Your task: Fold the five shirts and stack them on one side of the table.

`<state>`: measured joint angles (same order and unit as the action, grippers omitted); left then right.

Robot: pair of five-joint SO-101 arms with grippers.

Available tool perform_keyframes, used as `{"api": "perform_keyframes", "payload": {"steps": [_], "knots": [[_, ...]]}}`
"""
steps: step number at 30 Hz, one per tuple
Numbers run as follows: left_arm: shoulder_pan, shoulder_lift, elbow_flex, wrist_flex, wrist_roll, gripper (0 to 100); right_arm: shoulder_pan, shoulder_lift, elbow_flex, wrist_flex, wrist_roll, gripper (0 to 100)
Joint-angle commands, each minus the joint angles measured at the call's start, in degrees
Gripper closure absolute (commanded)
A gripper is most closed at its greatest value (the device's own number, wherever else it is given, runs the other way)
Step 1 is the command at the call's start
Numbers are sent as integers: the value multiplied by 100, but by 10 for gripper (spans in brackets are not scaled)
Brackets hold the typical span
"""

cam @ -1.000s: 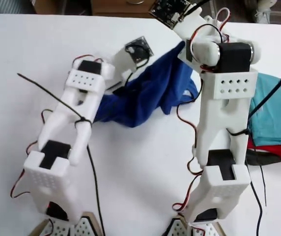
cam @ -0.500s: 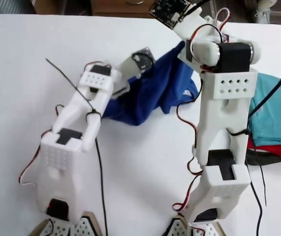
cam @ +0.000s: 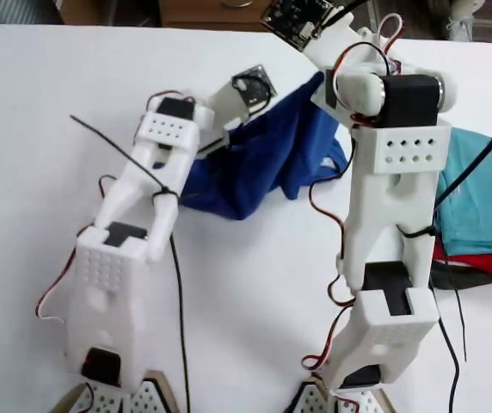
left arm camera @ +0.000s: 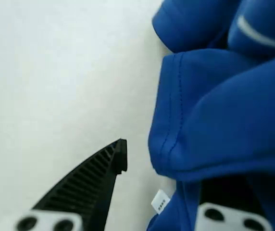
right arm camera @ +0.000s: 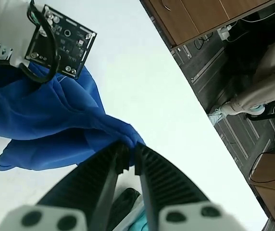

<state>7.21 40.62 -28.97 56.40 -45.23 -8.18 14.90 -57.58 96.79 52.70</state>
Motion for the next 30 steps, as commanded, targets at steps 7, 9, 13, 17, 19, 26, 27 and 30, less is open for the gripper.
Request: {"api": "perform_keyframes", "payload": {"steps": [7, 9, 13, 17, 19, 26, 27, 30], "knots": [[18, 624, -1121, -202, 299, 942, 13, -303, -35, -40, 0, 979], [0, 668, -1323, -193, 571, 976, 13, -303, -35, -40, 0, 979], [-79, 668, -1666, 26, 677, 978, 13, -303, -35, -40, 0, 979], [-88, 659, -2149, 615, 695, 980, 4, -259, -9, -40, 0, 979], [-88, 659, -2413, 967, 703, 980, -4, -251, 18, -40, 0, 979], [-352, 651, -4004, 2312, 712, 980, 180, -356, -273, -541, 0, 979], [-448, 651, -4338, 2567, 712, 980, 259, -365, -404, -646, -9, 979], [-738, 651, -5349, 3376, 712, 980, 409, -409, -730, -892, -9, 979]]}}
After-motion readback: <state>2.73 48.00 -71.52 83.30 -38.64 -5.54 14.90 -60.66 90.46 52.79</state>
